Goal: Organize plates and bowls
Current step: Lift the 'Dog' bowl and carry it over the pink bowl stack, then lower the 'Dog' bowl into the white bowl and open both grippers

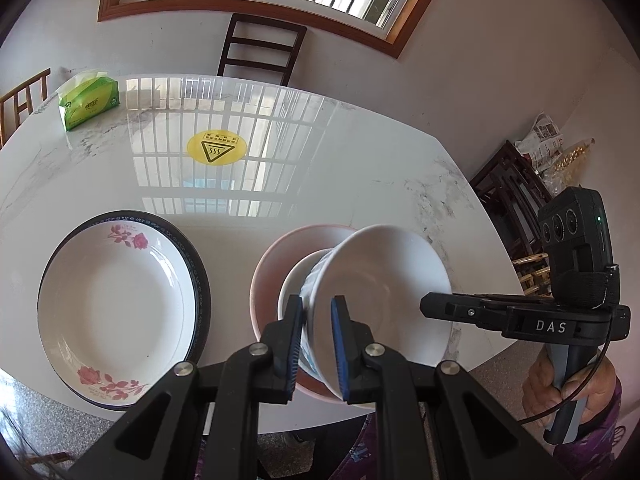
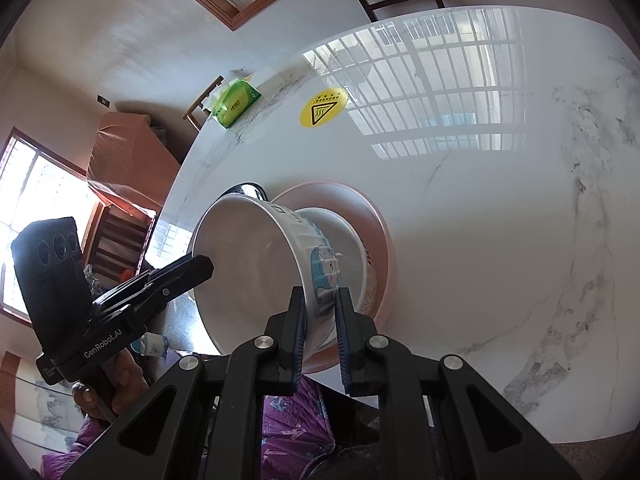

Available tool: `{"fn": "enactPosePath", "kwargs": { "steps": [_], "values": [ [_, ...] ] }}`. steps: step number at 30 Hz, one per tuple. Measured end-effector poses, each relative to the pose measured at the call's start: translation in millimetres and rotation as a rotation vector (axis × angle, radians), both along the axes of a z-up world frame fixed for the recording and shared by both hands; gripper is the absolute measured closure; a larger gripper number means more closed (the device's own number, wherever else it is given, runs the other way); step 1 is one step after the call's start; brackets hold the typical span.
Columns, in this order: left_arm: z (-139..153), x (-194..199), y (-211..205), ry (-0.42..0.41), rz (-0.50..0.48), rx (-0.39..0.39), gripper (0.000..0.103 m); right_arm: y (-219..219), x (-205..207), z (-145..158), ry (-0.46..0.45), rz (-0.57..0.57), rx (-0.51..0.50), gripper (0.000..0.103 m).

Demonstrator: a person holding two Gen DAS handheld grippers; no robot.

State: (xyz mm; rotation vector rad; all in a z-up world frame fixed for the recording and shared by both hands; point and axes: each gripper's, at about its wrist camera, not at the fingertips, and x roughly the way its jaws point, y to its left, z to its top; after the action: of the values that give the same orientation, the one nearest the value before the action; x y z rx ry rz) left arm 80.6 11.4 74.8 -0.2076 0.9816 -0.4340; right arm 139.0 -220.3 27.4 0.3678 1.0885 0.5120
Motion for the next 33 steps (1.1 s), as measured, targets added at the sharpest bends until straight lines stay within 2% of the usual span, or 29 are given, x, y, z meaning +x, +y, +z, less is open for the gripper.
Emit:
{"fn": "enactPosePath", "kwargs": {
  "steps": [19, 27, 28, 31, 33],
  "values": [
    [-16, 10, -1, 0.029, 0.005, 0.029, 0.088, 9, 11, -14, 0.036, -0.004, -0.022, 0.089],
    [-11, 4, -8, -0.007, -0.005, 0.077, 0.086, 12, 6, -12, 0.021, 0.002, -0.031, 0.088],
    [-10, 2, -9, -0.024, -0.001, 0.090, 0.084, 13, 5, -12, 0.016, 0.003, -0.028, 0.087],
    [-3, -6, -10, -0.100, 0.018, 0.132, 0.059, 13, -1, -6, -0.029, 0.004, -0.032, 0.086],
    [2, -13, -10, -0.155, 0.031, 0.156, 0.057, 12, -6, 1, -0.095, -0.005, -0.045, 0.086]
  ]
}}
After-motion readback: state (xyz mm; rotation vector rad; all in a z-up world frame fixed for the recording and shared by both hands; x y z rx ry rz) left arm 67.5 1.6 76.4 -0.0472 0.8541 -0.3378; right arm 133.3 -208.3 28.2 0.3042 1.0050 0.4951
